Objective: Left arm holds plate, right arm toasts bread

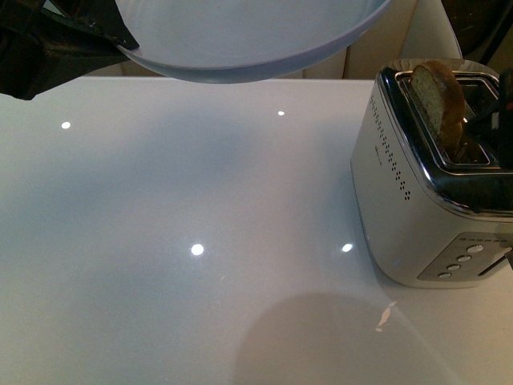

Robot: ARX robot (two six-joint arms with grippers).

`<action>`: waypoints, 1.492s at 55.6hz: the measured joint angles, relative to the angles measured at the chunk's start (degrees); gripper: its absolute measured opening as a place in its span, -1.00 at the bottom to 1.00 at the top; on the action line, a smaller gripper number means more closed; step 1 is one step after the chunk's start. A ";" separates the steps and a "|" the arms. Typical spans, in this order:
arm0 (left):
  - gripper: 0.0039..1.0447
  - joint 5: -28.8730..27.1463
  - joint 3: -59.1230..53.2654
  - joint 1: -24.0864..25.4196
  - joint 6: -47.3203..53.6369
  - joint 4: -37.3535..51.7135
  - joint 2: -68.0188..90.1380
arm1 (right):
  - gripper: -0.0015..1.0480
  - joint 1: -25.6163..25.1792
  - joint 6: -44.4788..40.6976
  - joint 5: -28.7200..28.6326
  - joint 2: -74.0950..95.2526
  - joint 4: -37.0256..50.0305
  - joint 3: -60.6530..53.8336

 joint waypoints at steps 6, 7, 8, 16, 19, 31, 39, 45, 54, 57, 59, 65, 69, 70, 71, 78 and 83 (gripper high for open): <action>-0.95 0.00 0.00 -0.02 0.00 0.00 0.00 | 0.84 -0.72 0.39 -1.16 -3.89 -0.63 -0.46; -0.95 0.00 0.00 -0.02 0.00 0.00 0.00 | 0.83 -0.94 0.44 -1.44 -4.83 -0.83 -0.61; -0.95 0.00 0.00 -0.02 0.00 0.00 0.00 | 0.83 -1.33 0.57 -1.88 -6.73 -1.18 -0.98; -0.95 0.00 0.00 -0.02 0.00 0.00 0.00 | 0.83 -2.58 1.31 -2.43 -12.44 -1.03 -2.73; -0.95 0.00 0.00 -0.02 0.00 0.00 0.00 | 0.83 -3.02 1.38 -2.45 -15.34 -0.46 -3.98; -0.95 -0.04 0.07 0.00 0.00 0.00 0.00 | 0.30 -4.98 0.26 1.18 -27.74 27.52 -18.91; -0.95 0.04 0.11 -0.07 -0.02 0.00 -0.02 | -0.23 -7.30 -0.02 -1.97 -32.61 28.92 -23.82; -0.95 -0.02 0.13 -0.04 -0.02 0.00 -0.02 | -0.73 -10.43 -0.07 -3.78 -36.98 27.56 -26.99; -0.95 0.00 0.13 -0.04 -0.02 0.00 -0.02 | -0.96 -10.49 -0.22 -4.00 -41.99 25.05 -29.55; -0.95 0.02 0.13 -0.04 -0.02 0.00 -0.02 | -0.96 -10.51 -0.22 -4.02 -43.45 24.17 -30.14; -0.95 0.02 0.15 -0.04 -0.02 0.00 -0.02 | -0.96 -10.51 -0.24 -4.02 -44.30 23.67 -30.45; -0.95 0.00 0.13 -0.04 -0.02 0.00 -0.02 | -0.96 -10.56 -0.24 -4.04 -47.71 21.40 -31.41; -0.95 0.02 0.15 -0.04 -0.02 0.00 -0.02 | -0.96 -10.56 -0.22 -4.02 -50.01 19.74 -32.13; -0.95 0.02 0.15 -0.04 -0.02 0.00 -0.02 | -0.96 -10.56 -0.22 -4.02 -50.27 19.54 -32.20; -0.95 0.02 0.15 -0.04 -0.02 0.00 -0.02 | -0.96 -10.56 -0.24 -4.04 -50.82 19.12 -32.35; -0.95 0.00 0.15 -0.04 -0.02 0.00 -0.02 | -0.96 -10.58 -0.22 -4.11 -53.13 19.28 -33.88; -0.95 0.02 0.20 -0.04 -0.02 0.00 -0.02 | -0.96 -10.58 -0.24 -4.11 -55.54 17.22 -33.88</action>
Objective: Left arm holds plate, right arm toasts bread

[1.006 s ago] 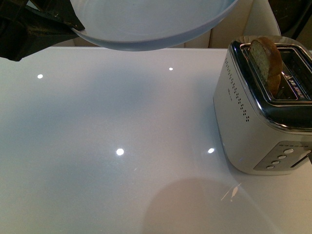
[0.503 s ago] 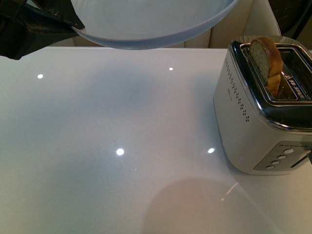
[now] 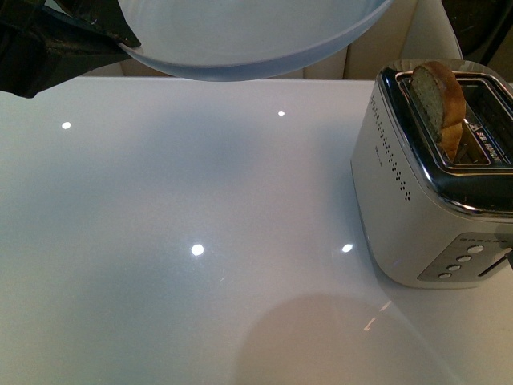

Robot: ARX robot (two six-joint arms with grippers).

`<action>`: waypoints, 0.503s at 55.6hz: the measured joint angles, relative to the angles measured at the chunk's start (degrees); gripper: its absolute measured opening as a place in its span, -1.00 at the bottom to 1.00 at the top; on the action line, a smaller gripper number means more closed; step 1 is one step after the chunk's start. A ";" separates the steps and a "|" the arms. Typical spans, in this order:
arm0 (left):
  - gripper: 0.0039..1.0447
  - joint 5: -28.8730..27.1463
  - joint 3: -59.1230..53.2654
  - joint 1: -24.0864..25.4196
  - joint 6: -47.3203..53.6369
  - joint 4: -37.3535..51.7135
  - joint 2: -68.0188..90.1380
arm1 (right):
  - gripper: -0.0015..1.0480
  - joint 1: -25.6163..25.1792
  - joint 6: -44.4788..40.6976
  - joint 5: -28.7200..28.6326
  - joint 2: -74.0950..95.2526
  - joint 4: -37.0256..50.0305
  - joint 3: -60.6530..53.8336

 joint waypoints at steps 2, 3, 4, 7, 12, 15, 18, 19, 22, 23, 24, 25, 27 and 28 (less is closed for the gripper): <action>-0.95 -0.02 0.00 0.00 0.00 0.00 0.00 | -0.96 0.00 0.00 -0.02 -0.87 -0.81 0.00; -0.95 -0.02 0.00 0.00 0.00 0.00 0.00 | -0.96 0.00 0.00 -0.02 -1.49 -1.33 0.00; -0.95 -0.02 0.00 0.00 0.00 0.00 0.00 | -0.96 0.00 0.00 -0.02 -1.75 -1.55 0.00; -0.95 0.00 0.00 0.00 0.00 0.00 -0.02 | -0.96 0.00 0.00 0.00 -3.08 -2.82 0.00; -0.95 0.00 0.00 0.00 0.00 0.00 -0.02 | -0.96 0.00 0.00 0.00 -4.94 -4.72 0.00; -0.95 -0.02 0.00 0.00 0.00 0.00 -0.02 | -0.96 0.00 0.00 -0.02 -6.08 -5.86 0.00; -0.95 0.00 0.00 0.00 0.00 0.00 -0.04 | -0.96 0.00 0.00 0.00 -7.37 -7.10 0.00; -0.95 0.00 0.00 0.00 0.00 0.00 -0.04 | -0.96 0.00 0.00 -0.02 -7.78 -7.50 0.00; -0.95 0.00 0.00 0.00 0.00 0.00 -0.04 | -0.96 0.00 0.00 -0.02 -9.11 -8.85 0.00; -0.95 -0.02 0.00 0.00 0.00 0.00 -0.04 | -0.96 0.00 0.00 -0.02 -9.46 -9.20 0.00; -0.95 -0.02 0.00 0.00 0.00 0.00 -0.04 | -0.96 0.00 0.00 0.00 -9.81 -9.57 0.00; -0.95 -0.02 0.00 0.00 0.00 0.00 -0.04 | -0.96 0.00 0.00 0.00 -10.19 -9.92 0.00; -0.95 -0.02 0.00 0.00 0.00 0.00 -0.04 | -0.96 0.00 0.00 -0.02 -10.99 -10.73 0.00; -0.95 0.00 0.00 0.00 0.00 0.00 -0.04 | -0.96 0.00 0.00 0.00 -11.34 -11.06 0.00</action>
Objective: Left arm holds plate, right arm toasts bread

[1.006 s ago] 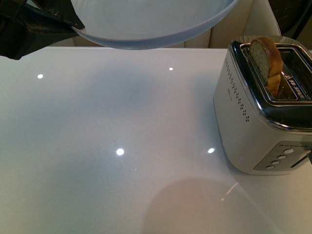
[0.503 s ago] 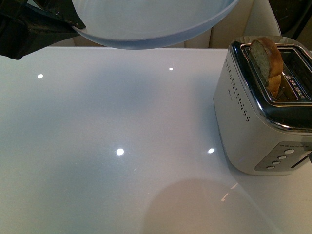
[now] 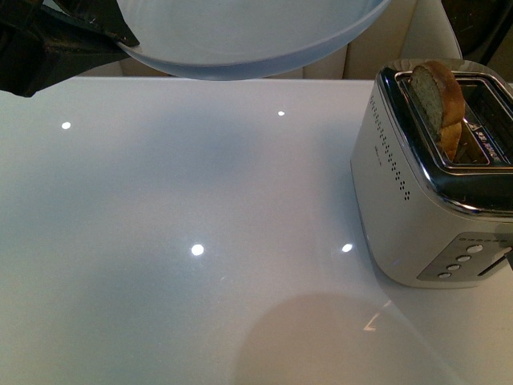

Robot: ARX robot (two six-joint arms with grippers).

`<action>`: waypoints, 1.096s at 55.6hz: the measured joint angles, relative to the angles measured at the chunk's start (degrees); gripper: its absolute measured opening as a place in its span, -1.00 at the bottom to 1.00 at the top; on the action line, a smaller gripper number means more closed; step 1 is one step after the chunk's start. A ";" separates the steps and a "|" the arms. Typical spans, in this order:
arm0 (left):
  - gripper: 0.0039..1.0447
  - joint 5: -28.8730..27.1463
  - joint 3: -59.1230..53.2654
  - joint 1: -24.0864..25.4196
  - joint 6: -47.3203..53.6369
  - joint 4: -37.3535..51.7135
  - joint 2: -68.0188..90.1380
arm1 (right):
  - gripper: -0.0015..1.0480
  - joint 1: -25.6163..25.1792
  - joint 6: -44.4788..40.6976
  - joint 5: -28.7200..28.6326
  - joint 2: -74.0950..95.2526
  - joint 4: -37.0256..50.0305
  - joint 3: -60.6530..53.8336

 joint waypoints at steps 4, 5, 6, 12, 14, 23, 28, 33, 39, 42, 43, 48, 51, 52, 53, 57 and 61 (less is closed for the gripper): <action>-0.95 0.00 0.00 0.00 0.00 0.00 0.00 | -0.96 0.00 0.00 0.00 -1.49 -1.46 0.00; -0.95 -0.02 0.00 0.00 0.00 0.00 0.00 | -0.96 0.00 0.00 -0.02 -1.73 -1.75 0.00; -0.95 0.00 0.00 0.00 0.00 0.00 0.00 | -0.96 0.00 0.00 0.00 -1.99 -2.01 0.00; -0.95 0.02 0.00 0.00 0.00 0.00 0.00 | -0.96 0.00 0.00 0.04 -5.16 -5.97 0.00; -0.95 0.00 0.00 0.00 0.00 0.00 -0.02 | -0.96 0.00 0.00 -0.07 -8.46 -10.43 0.00; -0.95 0.00 0.00 0.02 0.00 0.00 -0.09 | -0.96 0.00 0.00 0.07 -12.35 -12.76 0.00; -0.95 0.02 0.00 -0.02 0.00 0.00 -0.09 | -0.96 0.00 0.00 0.09 -12.44 -12.81 0.00; -0.95 -0.04 0.00 0.00 -0.02 0.00 -0.11 | -0.87 0.00 -0.02 0.09 -12.52 -12.85 0.00; -0.95 0.00 0.00 -0.02 0.00 0.00 -0.11 | -0.53 0.00 0.00 0.07 -12.55 -12.87 0.00; -0.95 -0.02 0.00 0.00 -0.02 0.00 -0.11 | -0.40 0.00 0.00 0.09 -12.55 -12.87 0.00; -0.95 -0.02 0.00 0.00 0.00 0.00 -0.11 | -0.33 0.00 -0.02 0.09 -12.55 -12.87 0.00; -0.95 0.00 0.00 -0.02 0.00 0.00 -0.11 | -0.03 0.00 0.00 0.09 -12.55 -12.87 0.00; -0.95 0.00 0.00 -0.02 0.00 0.00 -0.11 | 0.20 0.00 -0.02 0.09 -12.55 -12.87 0.00; -0.95 -0.02 0.00 -0.02 0.00 0.00 -0.11 | 0.30 0.00 -0.02 0.09 -12.55 -12.90 0.00; -0.95 -0.02 0.00 0.00 0.00 0.00 -0.11 | 0.36 0.00 0.00 0.09 -12.55 -12.87 0.00; -0.95 -0.02 0.00 0.00 0.00 0.00 -0.11 | 0.59 0.00 -0.02 0.09 -12.55 -12.87 0.00; -0.95 0.00 0.00 -0.02 0.00 0.00 -0.11 | 0.85 0.00 0.00 0.09 -12.55 -12.87 0.00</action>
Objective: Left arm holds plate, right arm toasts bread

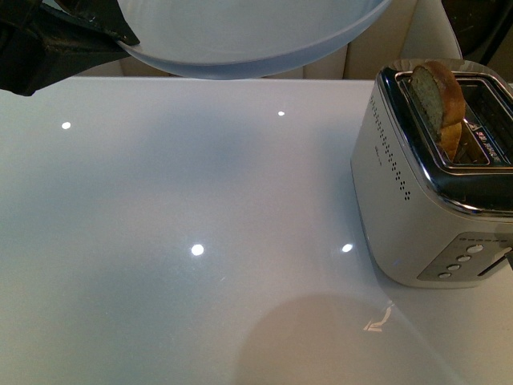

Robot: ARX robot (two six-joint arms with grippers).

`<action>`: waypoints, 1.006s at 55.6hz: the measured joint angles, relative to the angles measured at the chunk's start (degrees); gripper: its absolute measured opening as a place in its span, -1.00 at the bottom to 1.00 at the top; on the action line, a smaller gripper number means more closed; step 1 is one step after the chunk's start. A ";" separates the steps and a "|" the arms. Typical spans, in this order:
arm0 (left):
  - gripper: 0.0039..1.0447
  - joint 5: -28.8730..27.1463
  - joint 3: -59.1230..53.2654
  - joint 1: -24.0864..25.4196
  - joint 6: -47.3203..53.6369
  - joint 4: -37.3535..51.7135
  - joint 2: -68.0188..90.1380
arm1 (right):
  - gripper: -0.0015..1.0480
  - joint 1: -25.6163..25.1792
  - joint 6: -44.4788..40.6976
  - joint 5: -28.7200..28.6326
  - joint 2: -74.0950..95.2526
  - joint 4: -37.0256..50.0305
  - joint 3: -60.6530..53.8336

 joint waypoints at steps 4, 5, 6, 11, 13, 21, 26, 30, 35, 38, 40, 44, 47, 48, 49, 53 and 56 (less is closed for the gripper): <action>-0.95 0.00 0.00 0.00 0.00 0.00 0.00 | 0.83 0.00 0.00 0.00 0.00 0.00 0.00; -0.95 -0.22 0.00 0.00 0.35 0.15 -0.02 | 0.83 0.00 0.00 0.00 0.00 0.00 0.00; -0.95 -1.09 -0.26 -0.02 1.60 1.38 -0.04 | 0.83 0.00 0.00 0.00 0.00 0.00 0.00; -0.95 -1.86 -0.57 0.00 6.43 4.87 -0.26 | 0.83 0.00 0.00 0.00 0.00 0.00 0.00; -0.95 -1.79 -0.57 0.04 7.21 4.98 -0.52 | 0.83 0.00 0.00 0.00 0.00 0.00 0.00; -0.95 0.33 -0.70 1.16 7.85 5.44 -1.79 | 0.83 0.00 0.00 0.00 -0.04 0.00 0.00; -0.95 3.67 -1.09 4.94 8.50 5.49 -3.04 | 0.83 0.00 0.00 0.00 -0.04 0.00 0.00; -0.95 5.79 -1.31 8.22 9.88 5.03 -3.45 | 0.83 0.00 0.00 0.00 -0.04 0.00 0.00; -0.95 9.09 -1.62 13.55 13.38 3.48 -3.67 | 0.83 0.00 0.00 0.00 -0.04 0.00 0.00; -0.95 10.75 -1.97 17.29 15.87 2.32 -3.63 | 0.83 0.00 0.00 -0.02 -0.04 0.00 0.00; -0.95 11.82 -2.23 19.61 17.66 1.88 -3.52 | 0.83 0.00 0.00 0.00 -0.04 0.00 0.00; -0.95 14.51 -3.04 25.03 22.08 1.60 -2.86 | 0.83 0.00 0.00 0.00 -0.04 0.00 0.00; -0.95 15.85 -3.54 28.06 24.35 1.62 -2.08 | 0.83 0.00 0.00 0.00 -0.04 0.00 0.00; -0.95 16.46 -3.85 29.53 25.42 1.66 -1.62 | 0.83 0.00 0.00 0.00 -0.04 0.00 0.00; -0.95 16.72 -4.02 30.23 25.90 1.70 -1.38 | 0.83 0.00 0.00 0.00 -0.04 0.00 0.00; -0.95 18.43 -5.51 34.97 29.40 2.91 1.05 | 0.83 0.00 0.00 -0.02 -0.04 0.00 0.00; -0.95 19.58 -7.13 38.91 32.35 4.61 4.13 | 0.83 0.00 0.00 0.00 -0.04 0.00 0.00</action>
